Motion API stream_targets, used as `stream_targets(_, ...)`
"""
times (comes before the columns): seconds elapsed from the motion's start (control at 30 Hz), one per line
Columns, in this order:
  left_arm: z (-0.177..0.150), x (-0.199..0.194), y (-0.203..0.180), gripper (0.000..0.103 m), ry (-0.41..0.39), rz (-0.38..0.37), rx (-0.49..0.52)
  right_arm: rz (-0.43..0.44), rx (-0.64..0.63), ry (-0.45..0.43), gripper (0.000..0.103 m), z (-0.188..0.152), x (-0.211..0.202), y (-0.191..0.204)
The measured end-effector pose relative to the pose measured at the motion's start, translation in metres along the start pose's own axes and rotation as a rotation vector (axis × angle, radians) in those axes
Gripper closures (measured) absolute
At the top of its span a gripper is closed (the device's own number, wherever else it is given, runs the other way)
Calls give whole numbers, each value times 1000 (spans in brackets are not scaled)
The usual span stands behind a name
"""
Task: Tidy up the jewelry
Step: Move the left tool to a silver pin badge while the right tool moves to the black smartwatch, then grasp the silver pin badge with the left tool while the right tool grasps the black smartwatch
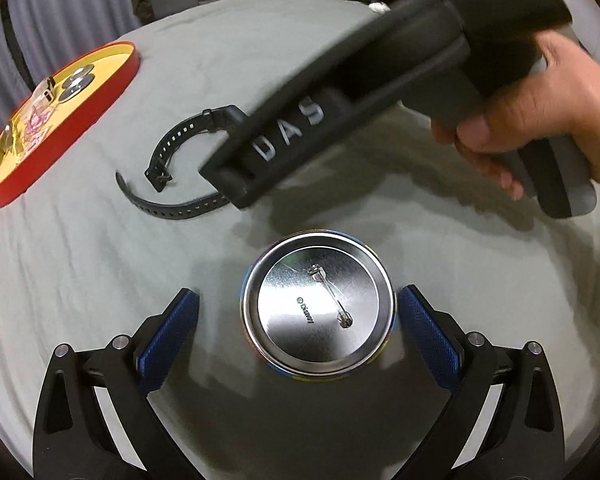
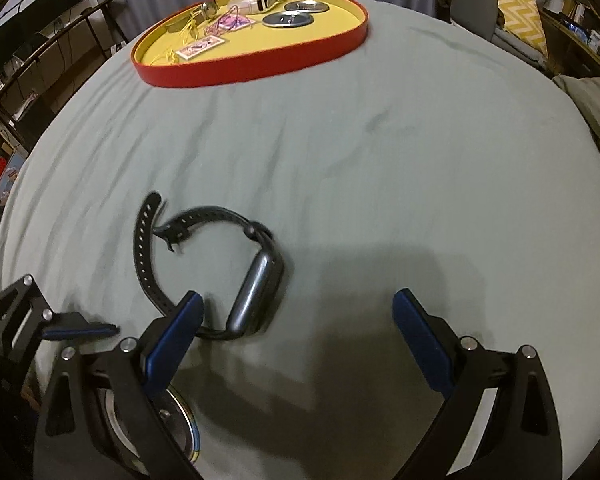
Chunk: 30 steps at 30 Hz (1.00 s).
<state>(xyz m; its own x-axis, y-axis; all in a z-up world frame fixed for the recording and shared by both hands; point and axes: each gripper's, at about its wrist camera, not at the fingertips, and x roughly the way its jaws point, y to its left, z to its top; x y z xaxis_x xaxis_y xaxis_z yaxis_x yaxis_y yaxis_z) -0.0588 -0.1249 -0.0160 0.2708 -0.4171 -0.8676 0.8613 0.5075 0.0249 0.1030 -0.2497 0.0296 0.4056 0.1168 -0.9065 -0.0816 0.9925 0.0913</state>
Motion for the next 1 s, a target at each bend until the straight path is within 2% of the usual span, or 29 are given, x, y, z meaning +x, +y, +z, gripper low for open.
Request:
stream_targets(0.17,-7,-1,0,5,-32,6,12,-13,-1,-11,13,-4,0,2)
stream_targets(0.33,-8,-4,-4,5,-33,-5,8,-25,-36,-20,27,-6,-2,8)
stream_targets(0.43,-8,-6,-5,6,-33,-5,7,-19,-64,-25,41,-6,-3,14)
stream_targets(0.57,-7,-5,-5,7,-33,-4,8,-21,-80,-27,49,-5,-4,20)
stream_targets(0.67,-8,-6,-5,10,-36,-4,8,-17,-73,-31,54,-4,-4,19)
stream_targets(0.87,-9,-9,-5,23,-49,-1,14,-7,-49,-39,77,-3,-6,15)
stream_targets(0.93,-9,-11,-5,31,-56,1,16,-4,-48,-39,79,-2,-6,14)
stream_targets(1.0,-10,-13,-6,31,-57,-1,15,0,-51,-40,86,-3,-7,15)
